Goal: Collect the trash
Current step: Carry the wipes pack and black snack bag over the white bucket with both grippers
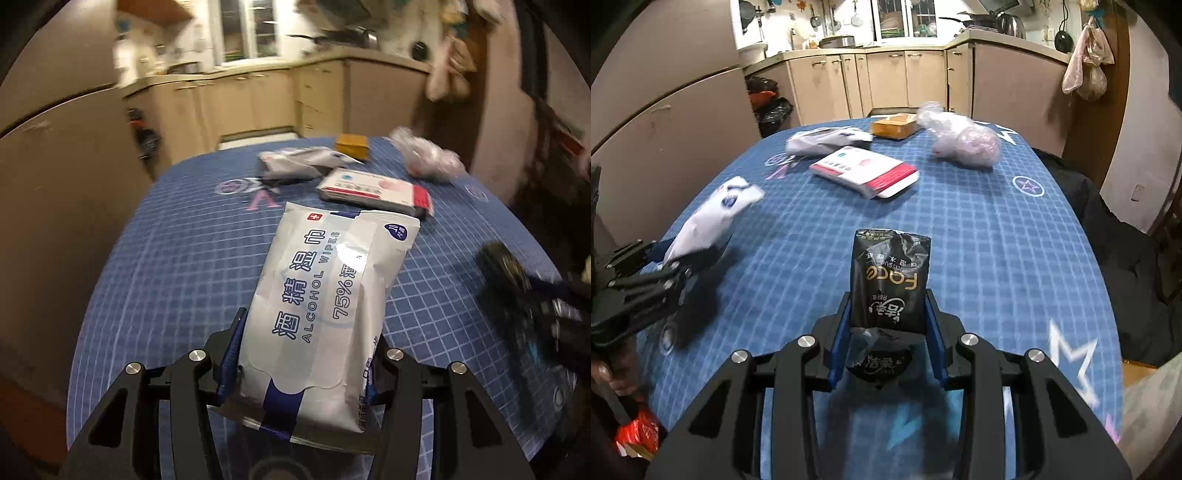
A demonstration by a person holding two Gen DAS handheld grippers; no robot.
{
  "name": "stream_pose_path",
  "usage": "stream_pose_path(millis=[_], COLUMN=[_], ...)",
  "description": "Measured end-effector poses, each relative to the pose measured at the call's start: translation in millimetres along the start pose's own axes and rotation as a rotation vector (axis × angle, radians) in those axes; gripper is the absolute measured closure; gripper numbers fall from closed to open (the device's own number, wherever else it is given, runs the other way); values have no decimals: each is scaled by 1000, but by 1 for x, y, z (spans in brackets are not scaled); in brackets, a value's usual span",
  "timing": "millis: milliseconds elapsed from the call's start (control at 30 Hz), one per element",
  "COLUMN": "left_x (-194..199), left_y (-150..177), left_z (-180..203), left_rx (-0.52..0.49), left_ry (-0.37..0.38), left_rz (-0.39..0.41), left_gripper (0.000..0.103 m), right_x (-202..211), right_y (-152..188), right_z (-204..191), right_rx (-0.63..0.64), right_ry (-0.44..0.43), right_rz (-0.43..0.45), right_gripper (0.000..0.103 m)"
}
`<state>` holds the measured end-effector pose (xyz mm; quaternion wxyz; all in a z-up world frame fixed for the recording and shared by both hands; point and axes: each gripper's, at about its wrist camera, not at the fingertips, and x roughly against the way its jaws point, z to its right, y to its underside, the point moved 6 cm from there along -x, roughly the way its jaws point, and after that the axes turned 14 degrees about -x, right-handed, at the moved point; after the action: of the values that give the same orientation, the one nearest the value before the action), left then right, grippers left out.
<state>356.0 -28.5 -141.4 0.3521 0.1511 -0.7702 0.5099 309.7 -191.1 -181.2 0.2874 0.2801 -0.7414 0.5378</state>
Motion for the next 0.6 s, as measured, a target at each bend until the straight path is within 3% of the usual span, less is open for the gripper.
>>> stream_pose_path(millis=[100, 300, 600], left_x=[14, 43, 67], left_y=[4, 9, 7], left_z=[-2, -3, 7], left_rx=[43, 93, 88], left_ry=[-71, -139, -168], left_rz=[25, 71, 111], left_gripper=[50, 50, 51], right_x=[8, 29, 49], right_y=[13, 31, 33], right_z=[-13, -33, -32], right_rx=[27, 85, 76], right_ry=[-1, 9, 7], right_rz=[12, 54, 89], right_gripper=[68, 68, 68])
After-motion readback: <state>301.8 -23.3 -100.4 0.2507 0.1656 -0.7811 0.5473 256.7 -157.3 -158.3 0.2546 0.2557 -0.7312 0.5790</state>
